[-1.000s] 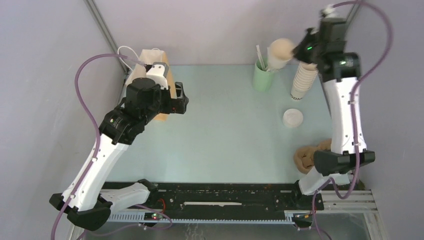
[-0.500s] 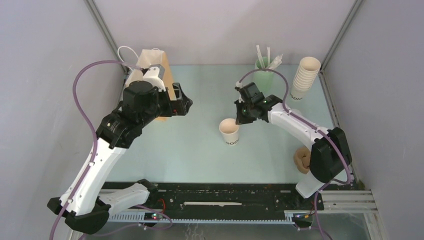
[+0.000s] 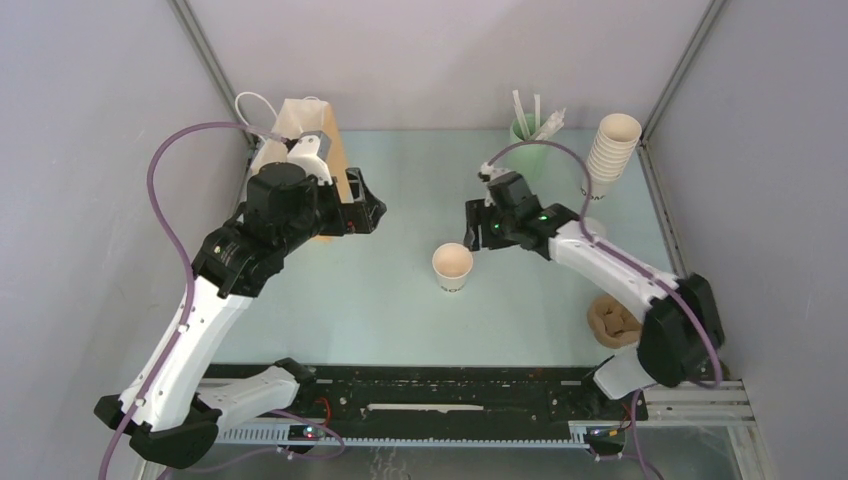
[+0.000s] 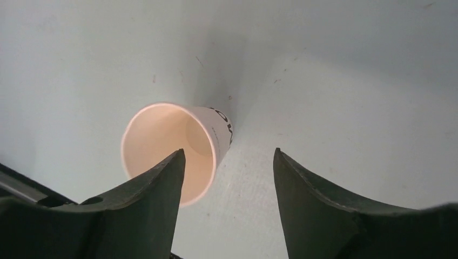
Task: Pack the takeout coffee
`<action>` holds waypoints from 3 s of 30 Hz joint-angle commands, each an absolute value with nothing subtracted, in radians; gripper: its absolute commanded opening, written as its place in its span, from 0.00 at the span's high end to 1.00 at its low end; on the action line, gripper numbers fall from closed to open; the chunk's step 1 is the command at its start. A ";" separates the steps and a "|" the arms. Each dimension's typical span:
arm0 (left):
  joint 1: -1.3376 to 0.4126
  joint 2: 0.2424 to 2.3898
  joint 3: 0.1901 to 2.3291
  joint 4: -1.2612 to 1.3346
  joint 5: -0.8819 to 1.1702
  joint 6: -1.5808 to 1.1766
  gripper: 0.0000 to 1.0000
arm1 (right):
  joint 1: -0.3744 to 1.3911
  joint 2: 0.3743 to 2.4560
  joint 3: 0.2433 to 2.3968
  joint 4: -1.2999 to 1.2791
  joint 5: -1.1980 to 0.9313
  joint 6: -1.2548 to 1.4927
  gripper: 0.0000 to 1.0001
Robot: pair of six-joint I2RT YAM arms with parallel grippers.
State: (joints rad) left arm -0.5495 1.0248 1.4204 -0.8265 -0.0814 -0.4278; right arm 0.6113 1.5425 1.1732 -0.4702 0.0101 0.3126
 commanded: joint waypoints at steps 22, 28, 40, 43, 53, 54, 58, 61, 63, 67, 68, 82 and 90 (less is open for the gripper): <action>-0.562 0.997 1.403 -0.857 -0.052 -0.299 0.00 | -0.247 1.665 1.251 -0.623 0.016 0.267 0.54; -0.594 0.996 1.402 -0.862 -0.089 -0.263 0.00 | -0.245 1.721 1.290 -0.623 0.026 0.265 0.58; -0.614 1.003 1.401 -0.856 -0.100 -0.247 0.00 | -0.229 1.785 1.333 -0.632 0.053 0.247 0.67; -0.620 1.007 1.404 -0.856 -0.100 -0.242 0.00 | -0.226 1.794 1.333 -0.627 0.055 0.244 0.68; -0.627 1.008 1.409 -0.858 -0.106 -0.236 0.00 | -0.213 1.791 1.333 -0.629 0.060 0.239 0.78; -0.627 1.008 1.409 -0.859 -0.106 -0.236 0.00 | -0.210 1.790 1.333 -0.629 0.058 0.239 0.80; -0.629 1.005 1.409 -0.859 -0.106 -0.236 0.00 | -0.196 1.787 1.333 -0.631 0.068 0.238 0.89; -0.630 1.003 1.409 -0.861 -0.107 -0.234 0.00 | -0.186 1.775 1.333 -0.640 0.084 0.235 0.92; -0.631 1.002 1.408 -0.861 -0.109 -0.233 0.00 | -0.180 1.762 1.333 -0.654 0.102 0.235 0.94; -0.633 1.000 1.408 -0.861 -0.110 -0.232 0.00 | -0.168 1.731 1.333 -0.680 0.124 0.228 0.95; -0.635 1.000 1.407 -0.859 -0.110 -0.231 0.00 | -0.163 1.723 1.333 -0.684 0.129 0.226 0.95; -0.647 0.999 1.409 -0.856 -0.125 -0.222 0.00 | -0.143 1.641 1.333 -0.727 0.123 0.223 1.00; -0.648 1.015 1.421 -0.867 -0.128 -0.230 0.00 | -0.135 1.548 1.315 -0.743 0.029 0.246 1.00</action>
